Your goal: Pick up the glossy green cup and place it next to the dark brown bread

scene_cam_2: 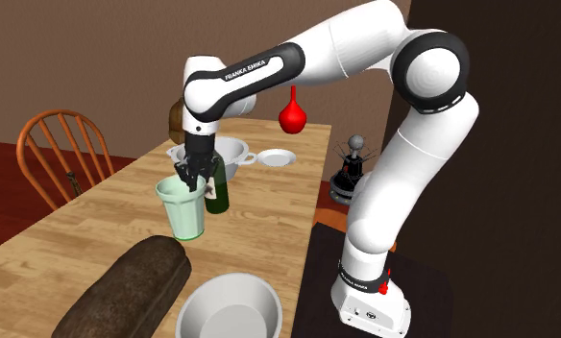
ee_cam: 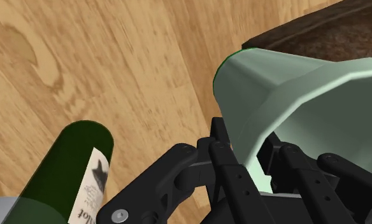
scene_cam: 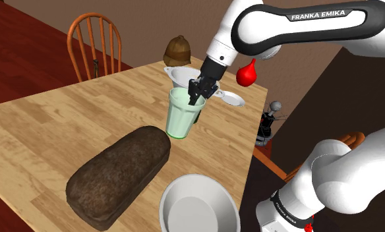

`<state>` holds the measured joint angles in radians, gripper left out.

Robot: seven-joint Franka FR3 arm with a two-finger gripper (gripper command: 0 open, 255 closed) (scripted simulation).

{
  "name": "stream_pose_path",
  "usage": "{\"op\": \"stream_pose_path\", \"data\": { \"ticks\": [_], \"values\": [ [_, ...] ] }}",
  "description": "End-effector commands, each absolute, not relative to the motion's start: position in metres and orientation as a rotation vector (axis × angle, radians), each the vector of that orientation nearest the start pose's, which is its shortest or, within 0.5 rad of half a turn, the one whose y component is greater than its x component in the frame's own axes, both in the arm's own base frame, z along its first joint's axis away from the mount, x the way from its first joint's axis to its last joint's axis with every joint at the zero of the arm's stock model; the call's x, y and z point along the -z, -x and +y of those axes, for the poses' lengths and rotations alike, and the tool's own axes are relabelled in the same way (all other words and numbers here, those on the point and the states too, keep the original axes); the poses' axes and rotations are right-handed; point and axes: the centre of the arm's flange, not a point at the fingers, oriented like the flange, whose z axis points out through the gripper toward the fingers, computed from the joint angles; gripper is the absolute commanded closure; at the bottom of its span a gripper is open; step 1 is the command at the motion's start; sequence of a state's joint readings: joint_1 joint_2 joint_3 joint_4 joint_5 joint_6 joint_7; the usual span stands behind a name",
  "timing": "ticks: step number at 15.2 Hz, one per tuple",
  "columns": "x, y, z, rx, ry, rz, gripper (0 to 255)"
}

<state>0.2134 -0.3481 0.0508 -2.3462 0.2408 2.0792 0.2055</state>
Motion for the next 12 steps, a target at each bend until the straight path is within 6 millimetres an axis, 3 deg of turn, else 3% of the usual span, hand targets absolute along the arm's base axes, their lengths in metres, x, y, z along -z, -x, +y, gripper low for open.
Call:
{"op": "stream_pose_path", "data": {
  "ticks": [1, 12],
  "values": [
    [-0.46, -0.43, 0.132, 0.034, 2.932, 0.071, 255],
    [-0.402, -0.43, 0.132, 0.034, 2.932, 0.071, 255]
  ]
}}
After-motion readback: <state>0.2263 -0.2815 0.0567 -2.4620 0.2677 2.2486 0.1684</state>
